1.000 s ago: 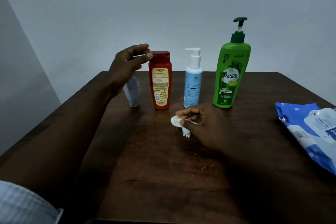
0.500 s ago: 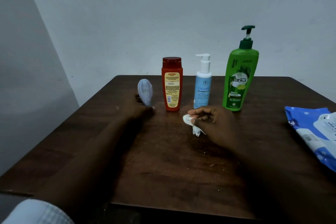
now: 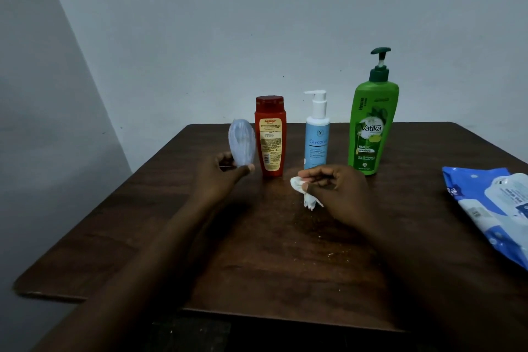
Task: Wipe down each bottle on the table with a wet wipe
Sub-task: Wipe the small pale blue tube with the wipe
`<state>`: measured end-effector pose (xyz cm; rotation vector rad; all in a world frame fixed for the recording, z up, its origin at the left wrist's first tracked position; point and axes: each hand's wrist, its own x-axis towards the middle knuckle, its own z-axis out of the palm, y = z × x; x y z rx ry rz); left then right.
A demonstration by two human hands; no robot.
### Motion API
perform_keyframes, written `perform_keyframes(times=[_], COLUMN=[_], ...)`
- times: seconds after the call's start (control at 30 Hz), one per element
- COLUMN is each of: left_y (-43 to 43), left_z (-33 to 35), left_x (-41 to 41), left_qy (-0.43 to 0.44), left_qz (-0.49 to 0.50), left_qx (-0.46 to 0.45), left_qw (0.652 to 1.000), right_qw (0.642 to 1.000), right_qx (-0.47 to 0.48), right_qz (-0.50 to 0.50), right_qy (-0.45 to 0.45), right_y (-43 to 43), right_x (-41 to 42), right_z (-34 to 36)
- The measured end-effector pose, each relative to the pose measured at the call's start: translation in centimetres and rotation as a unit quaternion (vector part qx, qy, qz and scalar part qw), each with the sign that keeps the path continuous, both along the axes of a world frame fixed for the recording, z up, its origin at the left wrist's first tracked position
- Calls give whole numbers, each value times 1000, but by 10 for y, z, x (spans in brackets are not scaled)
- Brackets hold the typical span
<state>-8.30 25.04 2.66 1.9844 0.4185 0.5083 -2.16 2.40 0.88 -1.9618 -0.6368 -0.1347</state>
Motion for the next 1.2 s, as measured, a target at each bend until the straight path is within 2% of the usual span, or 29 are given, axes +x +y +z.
perform_keyframes(times=[0.17,0.3,0.37,0.43,0.57,0.63,0.77,1.0,1.2], left_y=[-39,-72,-84,-94,-115,-123,-127,-124,-123], left_z=[8,5,-2,-8,-20,-22,-26,-29,-28], left_x=[-36,-59,-66,-71,-75,-77,-78,-81,-83], left_qy=[-25,-39,-37,-38,-62,-77,-77,-118,-126], left_qz=[-44,-56,-72,-84,-84,-81,-79,-92,-115], left_qx=[-40,-142,-200,-244,-314,-334,-325,-378,-425], left_qw=[998,987,977,965,944,936,939,914,889], right_qw=[992,957,954,965,982,974,934,917,937], right_qx=[112,273,289,260,103,16,-108,-116,-84], right_qz=[4,21,39,35,17,24,21,86,117], right_qy=[51,97,72,1,-159,-224,-339,-373,-319], right_y=[-2,-6,-11,-16,-22,-24,-29,-46,-62], right_x=[-9,-16,-26,-36,-46,-49,-47,-63,-64], right_z=[11,30,40,47,57,55,39,26,29])
